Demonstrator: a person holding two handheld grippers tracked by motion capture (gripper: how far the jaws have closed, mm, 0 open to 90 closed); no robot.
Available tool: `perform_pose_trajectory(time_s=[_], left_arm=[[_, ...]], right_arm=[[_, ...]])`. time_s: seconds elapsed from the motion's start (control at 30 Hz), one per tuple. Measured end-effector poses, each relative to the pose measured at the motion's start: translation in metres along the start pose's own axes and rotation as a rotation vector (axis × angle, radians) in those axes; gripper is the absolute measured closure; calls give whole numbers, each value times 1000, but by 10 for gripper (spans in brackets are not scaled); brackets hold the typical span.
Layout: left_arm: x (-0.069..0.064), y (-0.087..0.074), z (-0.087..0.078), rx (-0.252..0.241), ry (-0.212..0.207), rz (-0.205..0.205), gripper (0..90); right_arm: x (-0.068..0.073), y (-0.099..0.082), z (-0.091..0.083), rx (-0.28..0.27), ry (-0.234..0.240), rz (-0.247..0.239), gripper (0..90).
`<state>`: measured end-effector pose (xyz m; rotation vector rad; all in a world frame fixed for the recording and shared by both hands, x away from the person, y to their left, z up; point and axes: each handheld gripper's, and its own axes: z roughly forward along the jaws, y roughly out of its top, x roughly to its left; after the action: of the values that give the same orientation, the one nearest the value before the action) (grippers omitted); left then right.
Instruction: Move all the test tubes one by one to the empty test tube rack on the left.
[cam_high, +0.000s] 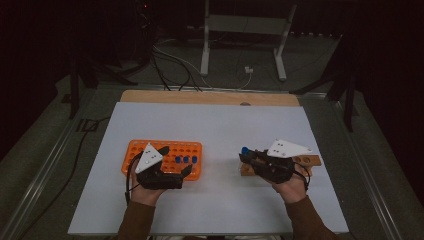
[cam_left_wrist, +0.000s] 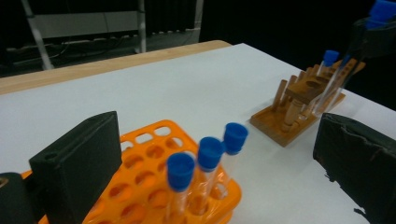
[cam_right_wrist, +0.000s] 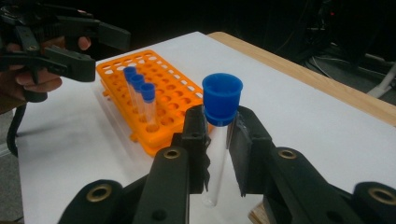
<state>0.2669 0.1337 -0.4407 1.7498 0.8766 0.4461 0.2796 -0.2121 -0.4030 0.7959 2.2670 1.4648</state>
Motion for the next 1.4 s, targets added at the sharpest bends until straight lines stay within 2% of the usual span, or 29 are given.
perform_pose_trajectory(time_s=[0.53,0.8,1.07,1.17,1.4], left_arm=[[-38,17,20,-11,-76,75,69],[-52,20,40,28,-119,101,86],[-60,18,56,50,-142,108,178],[-63,18,58,52,-147,122,247],[-64,17,58,47,-180,152,580]], right_arm=[[12,9,18,2,37,0,768],[17,11,25,2,57,-4,768],[21,14,26,-4,82,-3,768],[22,15,28,-1,87,-6,768],[23,14,30,3,95,-8,768]])
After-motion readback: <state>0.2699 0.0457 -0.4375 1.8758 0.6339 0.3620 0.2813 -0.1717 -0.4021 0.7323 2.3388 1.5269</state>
